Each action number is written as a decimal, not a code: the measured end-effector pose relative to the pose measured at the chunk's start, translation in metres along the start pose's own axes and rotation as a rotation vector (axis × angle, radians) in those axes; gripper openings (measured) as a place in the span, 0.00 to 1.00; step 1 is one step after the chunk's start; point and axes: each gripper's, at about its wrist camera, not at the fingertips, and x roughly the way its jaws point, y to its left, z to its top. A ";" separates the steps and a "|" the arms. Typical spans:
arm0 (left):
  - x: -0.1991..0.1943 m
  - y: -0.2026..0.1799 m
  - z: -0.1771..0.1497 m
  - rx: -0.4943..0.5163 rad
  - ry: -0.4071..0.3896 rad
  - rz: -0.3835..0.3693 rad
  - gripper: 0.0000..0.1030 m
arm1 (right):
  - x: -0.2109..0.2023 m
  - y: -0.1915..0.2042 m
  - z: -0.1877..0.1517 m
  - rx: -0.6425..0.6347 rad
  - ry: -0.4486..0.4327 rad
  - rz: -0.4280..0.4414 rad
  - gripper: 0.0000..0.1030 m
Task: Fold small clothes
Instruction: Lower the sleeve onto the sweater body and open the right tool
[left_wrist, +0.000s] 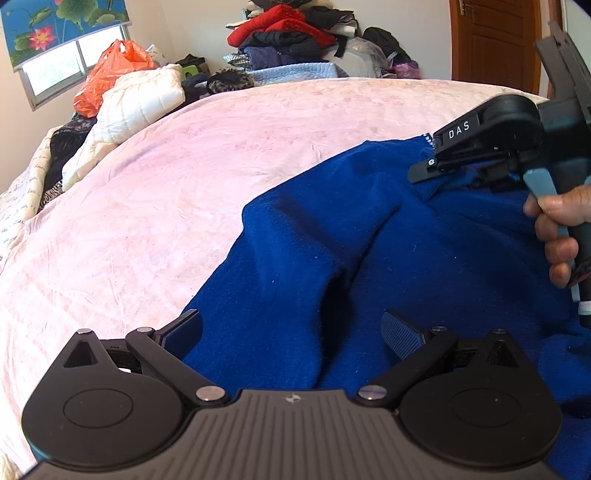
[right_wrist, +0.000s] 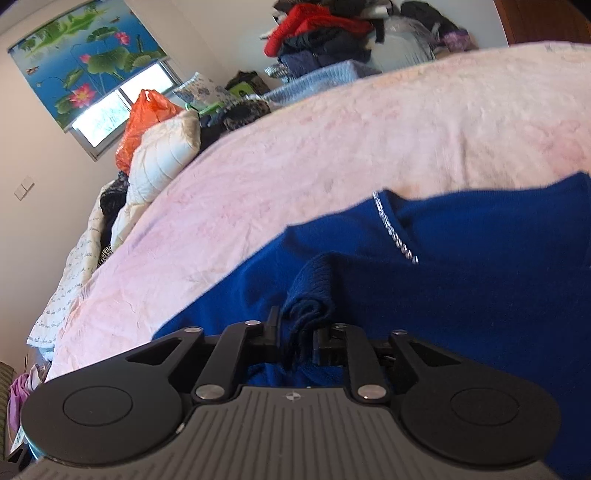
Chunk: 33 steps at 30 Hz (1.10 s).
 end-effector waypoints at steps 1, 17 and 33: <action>0.000 0.001 0.000 0.000 0.001 0.002 1.00 | 0.000 -0.001 -0.002 0.003 -0.001 0.003 0.39; -0.002 0.000 -0.001 -0.003 -0.010 0.066 1.00 | -0.037 0.028 -0.020 -0.229 -0.046 -0.131 0.64; -0.011 0.009 -0.005 -0.012 -0.020 0.074 1.00 | -0.069 0.066 -0.053 -0.509 -0.103 -0.296 0.83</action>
